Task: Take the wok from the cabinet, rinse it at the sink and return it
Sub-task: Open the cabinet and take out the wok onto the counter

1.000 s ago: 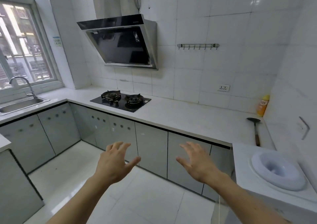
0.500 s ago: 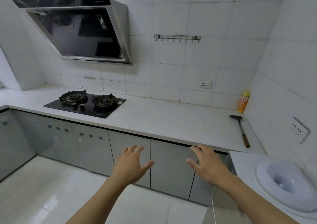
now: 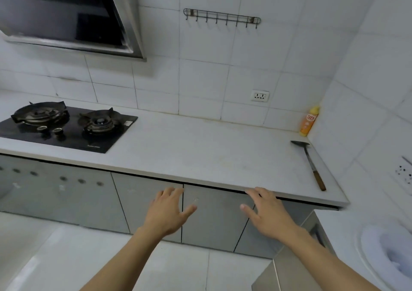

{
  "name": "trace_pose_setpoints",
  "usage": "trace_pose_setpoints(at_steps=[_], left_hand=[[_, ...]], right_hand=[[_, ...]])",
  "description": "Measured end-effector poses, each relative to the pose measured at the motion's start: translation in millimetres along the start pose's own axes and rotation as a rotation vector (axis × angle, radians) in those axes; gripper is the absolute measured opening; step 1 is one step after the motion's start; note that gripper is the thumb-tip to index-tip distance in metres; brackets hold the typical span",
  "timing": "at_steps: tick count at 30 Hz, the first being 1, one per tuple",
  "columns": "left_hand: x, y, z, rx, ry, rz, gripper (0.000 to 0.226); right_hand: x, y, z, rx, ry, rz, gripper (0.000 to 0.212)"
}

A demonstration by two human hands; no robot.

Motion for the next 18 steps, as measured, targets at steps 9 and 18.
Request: trace_pose_setpoints(at_steps=[9, 18], left_hand=[[-96, 35, -30, 0.017, -0.189, -0.046, 0.071], [-159, 54, -64, 0.114, -0.373, -0.071, 0.069]], right_hand=[[-144, 55, 12, -0.084, -0.098, -0.106, 0.062], [-248, 96, 5, -0.045, -0.171, -0.234, 0.057]])
Point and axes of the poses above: each hand's wrist, its own x-axis away from the middle knuckle, its own y-axis out of the palm, z = x × y, the point moved 2 cm from there along -x, towards the middle knuckle, and after that the axes turned 6 degrees about x, right-handed, at the moved point
